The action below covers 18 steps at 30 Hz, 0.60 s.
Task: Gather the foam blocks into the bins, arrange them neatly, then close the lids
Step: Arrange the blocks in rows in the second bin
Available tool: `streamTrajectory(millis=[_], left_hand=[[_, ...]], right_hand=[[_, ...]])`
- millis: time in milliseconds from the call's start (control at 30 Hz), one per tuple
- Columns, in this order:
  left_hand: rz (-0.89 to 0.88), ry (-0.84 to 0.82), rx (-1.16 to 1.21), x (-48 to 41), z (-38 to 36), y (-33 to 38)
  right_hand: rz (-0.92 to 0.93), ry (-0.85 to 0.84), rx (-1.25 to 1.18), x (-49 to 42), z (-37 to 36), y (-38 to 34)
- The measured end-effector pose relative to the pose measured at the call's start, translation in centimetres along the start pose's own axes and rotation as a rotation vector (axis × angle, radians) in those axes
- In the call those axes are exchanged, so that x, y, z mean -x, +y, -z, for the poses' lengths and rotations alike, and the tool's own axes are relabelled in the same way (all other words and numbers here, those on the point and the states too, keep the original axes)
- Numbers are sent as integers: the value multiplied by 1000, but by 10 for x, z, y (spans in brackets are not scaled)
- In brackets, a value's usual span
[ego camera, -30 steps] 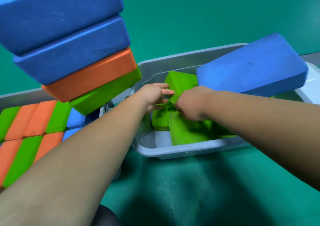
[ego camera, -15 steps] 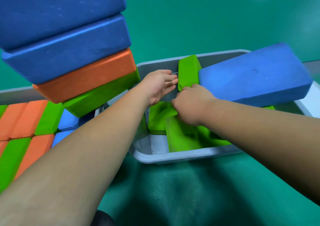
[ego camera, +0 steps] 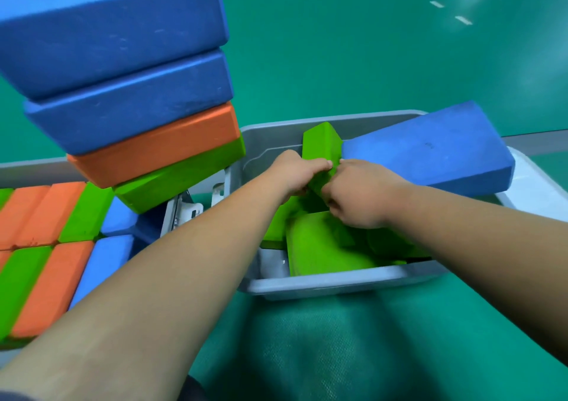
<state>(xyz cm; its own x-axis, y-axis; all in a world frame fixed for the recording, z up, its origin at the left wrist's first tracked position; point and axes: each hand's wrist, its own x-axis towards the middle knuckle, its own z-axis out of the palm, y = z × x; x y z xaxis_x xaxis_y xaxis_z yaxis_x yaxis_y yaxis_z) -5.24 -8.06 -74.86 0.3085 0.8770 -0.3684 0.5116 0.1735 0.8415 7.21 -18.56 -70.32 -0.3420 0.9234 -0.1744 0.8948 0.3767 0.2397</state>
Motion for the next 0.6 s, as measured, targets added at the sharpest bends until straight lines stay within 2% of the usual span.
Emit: streamTrajectory(millis=[67, 233, 333, 433, 600], left_hand=[[8, 53, 10, 5, 2, 7], [-19, 252, -29, 15, 8, 34], [-100, 335, -101, 34, 14, 58], [-196, 435, -165, 52, 19, 79], [-381, 605, -177, 78, 30, 110]], right_hand=[[-18, 3, -30, 3, 2, 3], [-179, 153, -188, 5, 14, 15], [-329, 241, -293, 5, 16, 24], [-493, 399, -515, 5, 22, 36], [-498, 545, -710, 2, 32, 50]])
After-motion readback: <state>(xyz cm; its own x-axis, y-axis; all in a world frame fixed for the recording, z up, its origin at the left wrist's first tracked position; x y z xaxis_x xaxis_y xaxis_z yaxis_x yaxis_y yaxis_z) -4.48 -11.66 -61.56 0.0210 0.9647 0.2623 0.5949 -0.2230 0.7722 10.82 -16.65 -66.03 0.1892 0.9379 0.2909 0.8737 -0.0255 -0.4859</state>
